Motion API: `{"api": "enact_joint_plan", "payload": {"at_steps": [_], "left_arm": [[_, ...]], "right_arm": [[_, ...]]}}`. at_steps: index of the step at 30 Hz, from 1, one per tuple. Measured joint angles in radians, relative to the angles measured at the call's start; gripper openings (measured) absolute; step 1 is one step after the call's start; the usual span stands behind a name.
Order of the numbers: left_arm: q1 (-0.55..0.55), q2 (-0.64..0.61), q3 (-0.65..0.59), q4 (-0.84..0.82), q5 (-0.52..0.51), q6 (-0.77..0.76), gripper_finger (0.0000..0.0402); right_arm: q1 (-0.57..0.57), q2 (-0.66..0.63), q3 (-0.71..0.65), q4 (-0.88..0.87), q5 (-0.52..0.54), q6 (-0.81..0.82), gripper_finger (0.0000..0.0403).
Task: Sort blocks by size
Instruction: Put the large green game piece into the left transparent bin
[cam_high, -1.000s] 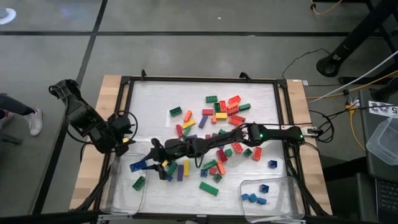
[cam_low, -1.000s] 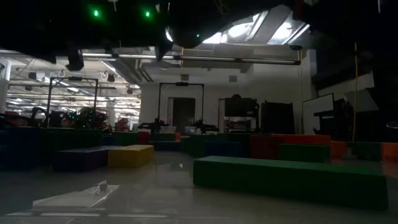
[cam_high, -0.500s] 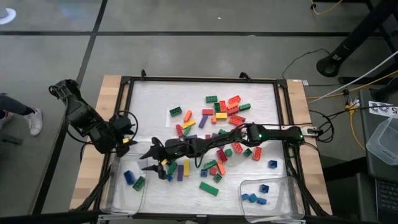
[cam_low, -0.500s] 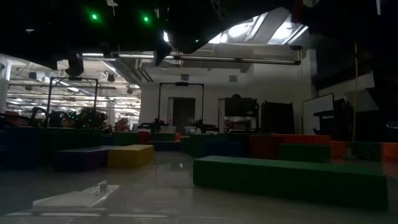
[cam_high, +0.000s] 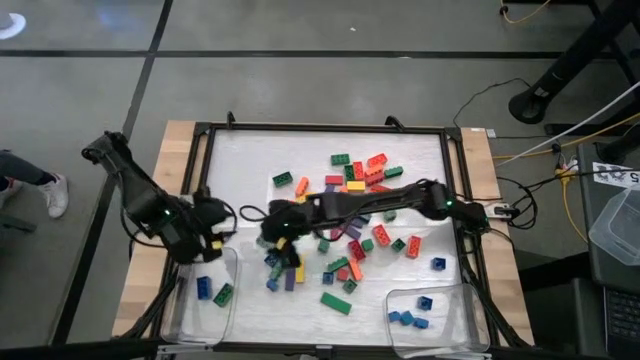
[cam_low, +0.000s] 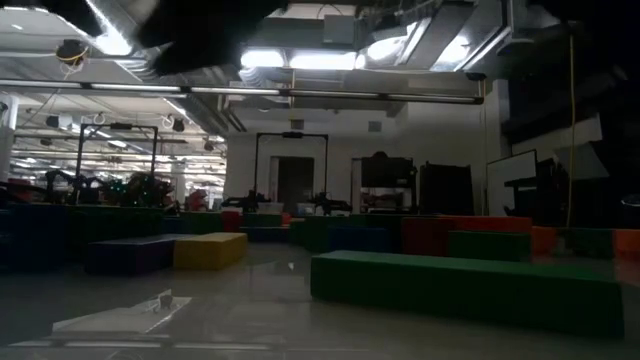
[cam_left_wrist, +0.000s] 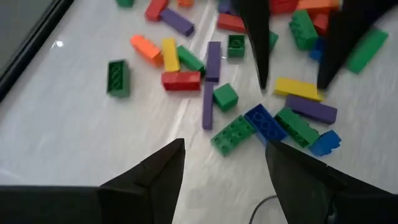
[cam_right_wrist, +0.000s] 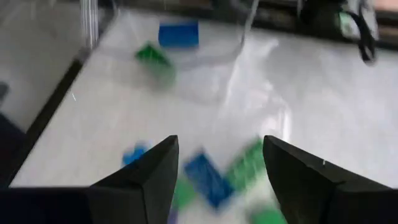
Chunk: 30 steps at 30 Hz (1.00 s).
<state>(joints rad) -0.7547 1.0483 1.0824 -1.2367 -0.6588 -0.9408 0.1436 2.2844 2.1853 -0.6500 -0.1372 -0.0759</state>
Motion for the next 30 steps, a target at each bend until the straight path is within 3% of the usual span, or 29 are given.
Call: {"api": "enact_joint_plan", "payload": {"at_steps": [5,12,17,22,30], "left_arm": [[0.048,0.098,0.0,0.1,0.022,0.214,0.0211],[0.183,0.232,0.0,0.187,0.212,0.482,0.0211],[0.283,0.313,-0.001,0.188,0.347,0.591,0.0211],[0.357,0.373,-0.001,0.222,0.448,0.705,0.0211],[0.406,0.442,-0.001,0.261,0.531,0.844,0.0211]], "right_arm": [[0.001,-0.088,0.001,-0.253,0.049,-0.002,0.0231],[0.0,-0.158,0.001,-0.466,0.059,0.049,0.0231],[0.0,-0.164,0.001,-0.608,0.073,0.05,0.0231],[0.001,-0.167,-0.001,-0.8,0.152,0.092,0.0231],[0.001,-0.171,-0.016,-0.918,0.206,0.097,0.0231]]}}
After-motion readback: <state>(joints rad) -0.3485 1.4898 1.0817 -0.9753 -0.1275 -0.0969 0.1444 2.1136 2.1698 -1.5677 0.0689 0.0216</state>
